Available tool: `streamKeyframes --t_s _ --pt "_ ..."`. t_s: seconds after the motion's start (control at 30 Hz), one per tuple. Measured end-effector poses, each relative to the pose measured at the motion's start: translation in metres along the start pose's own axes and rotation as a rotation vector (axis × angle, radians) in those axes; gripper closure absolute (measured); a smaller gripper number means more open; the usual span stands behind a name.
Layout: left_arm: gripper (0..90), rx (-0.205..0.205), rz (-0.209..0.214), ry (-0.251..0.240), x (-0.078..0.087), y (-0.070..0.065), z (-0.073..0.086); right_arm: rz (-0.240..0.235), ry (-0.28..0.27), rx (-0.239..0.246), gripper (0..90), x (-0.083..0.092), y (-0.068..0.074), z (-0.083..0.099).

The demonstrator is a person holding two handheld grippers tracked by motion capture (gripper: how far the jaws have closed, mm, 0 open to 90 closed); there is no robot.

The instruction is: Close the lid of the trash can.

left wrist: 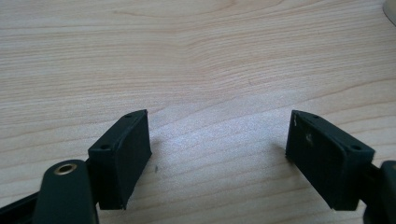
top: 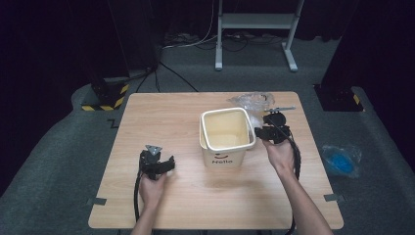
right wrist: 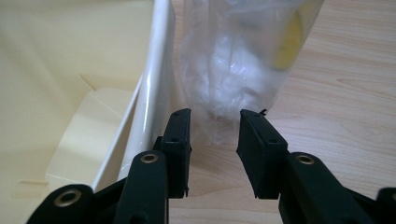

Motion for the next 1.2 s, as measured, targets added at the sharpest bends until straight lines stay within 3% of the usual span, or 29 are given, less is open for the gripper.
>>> streamKeyframes --t_s 1.2 --pt "21.9 0.0 0.0 0.0 0.0 0.0 0.0 -0.01 0.003 0.036 63.0 -0.003 0.016 -0.006"
Point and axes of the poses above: each handheld gripper's, and its own axes: x roughly backward along the jaws, z roughly out of its underside, y roughly to its left, the point moved 2 cm from there along -x, roughly forward along the jaws, and after that the axes turned 10 degrees about -z, right-handed, at the moved point
